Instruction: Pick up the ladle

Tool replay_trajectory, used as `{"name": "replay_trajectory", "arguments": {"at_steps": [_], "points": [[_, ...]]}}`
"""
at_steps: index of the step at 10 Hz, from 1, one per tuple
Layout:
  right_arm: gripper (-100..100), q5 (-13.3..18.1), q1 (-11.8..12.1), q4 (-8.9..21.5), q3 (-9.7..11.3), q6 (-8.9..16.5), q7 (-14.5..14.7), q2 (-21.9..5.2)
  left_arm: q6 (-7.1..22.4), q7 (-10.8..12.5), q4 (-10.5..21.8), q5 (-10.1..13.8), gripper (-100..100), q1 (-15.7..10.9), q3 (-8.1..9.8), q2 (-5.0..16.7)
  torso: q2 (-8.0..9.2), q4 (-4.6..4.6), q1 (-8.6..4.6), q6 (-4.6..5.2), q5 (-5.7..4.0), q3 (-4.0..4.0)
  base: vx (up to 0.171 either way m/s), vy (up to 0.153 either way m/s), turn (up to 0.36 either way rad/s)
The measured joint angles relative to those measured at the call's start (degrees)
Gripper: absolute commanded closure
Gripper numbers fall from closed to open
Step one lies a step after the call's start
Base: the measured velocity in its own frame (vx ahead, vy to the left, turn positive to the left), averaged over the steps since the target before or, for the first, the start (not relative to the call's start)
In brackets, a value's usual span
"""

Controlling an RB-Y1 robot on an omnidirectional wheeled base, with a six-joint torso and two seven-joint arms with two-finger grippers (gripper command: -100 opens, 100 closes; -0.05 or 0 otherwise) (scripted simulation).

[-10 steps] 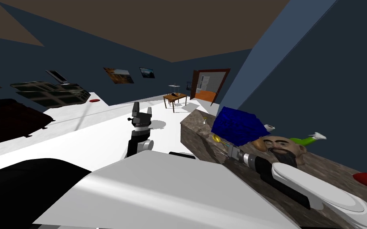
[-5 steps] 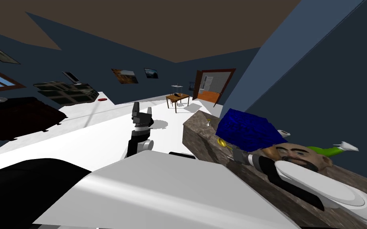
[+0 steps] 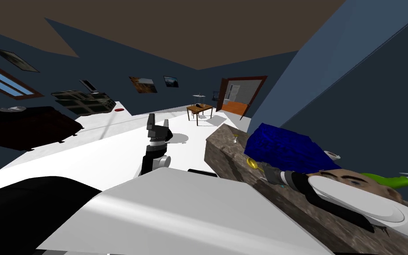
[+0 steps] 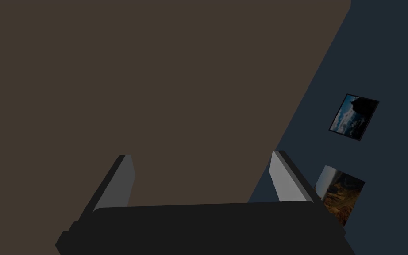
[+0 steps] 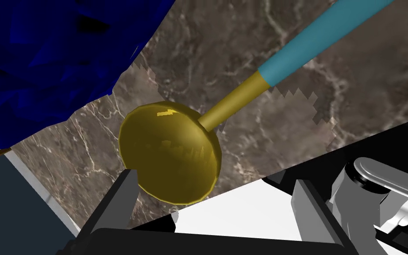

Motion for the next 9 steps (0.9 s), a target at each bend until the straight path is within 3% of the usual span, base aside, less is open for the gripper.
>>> {"name": "replay_trajectory", "arguments": {"at_steps": [1, 2, 5, 6, 9], "points": [[0, 0.1, 0.0, 0.1, 0.0, 0.0, 0.1, -0.1, 0.0, 0.0, 0.0, 0.0, 0, 0.0, 0.00, 0.0, 0.07, 0.01, -0.06, 0.02, -0.02, 0.04, 0.000, 0.000, 0.000], [-100, 0.1, 0.0, 0.1, 0.0, 0.0, 0.1, -0.1, 0.0, 0.0, 0.0, 0.0, 0, 0.0, 0.00, 0.0, 0.13, 0.03, -0.11, 0.02, -0.03, 0.07, 0.028, 0.009, 0.094], [-100, 1.1, 0.4, 0.9, 1.8, 1.3, 1.3, 2.9, 0.0, 0.0, 0.0, 0.0, 0, 0.0, 0.00, 0.0, -0.03, -0.01, -0.13, 0.02, -0.04, -0.02, 0.046, 0.006, 0.081], [100, 1.1, 0.4, 1.0, 1.8, 1.3, 1.5, 3.0, 0.0, 0.0, 0.0, 0.0, 0, 0.0, 0.01, 0.0, 0.05, 0.01, -0.14, 0.02, -0.03, 0.02, 0.000, 0.000, 0.000], [100, 0.9, 0.5, 1.1, 1.9, 1.3, 1.1, 3.1, 0.0, 0.0, 0.0, 0.0, 0, 0.0, 0.00, 0.0, 0.19, 0.09, -0.11, -0.15, 0.01, 0.13, 0.000, 0.000, -0.012]]}}
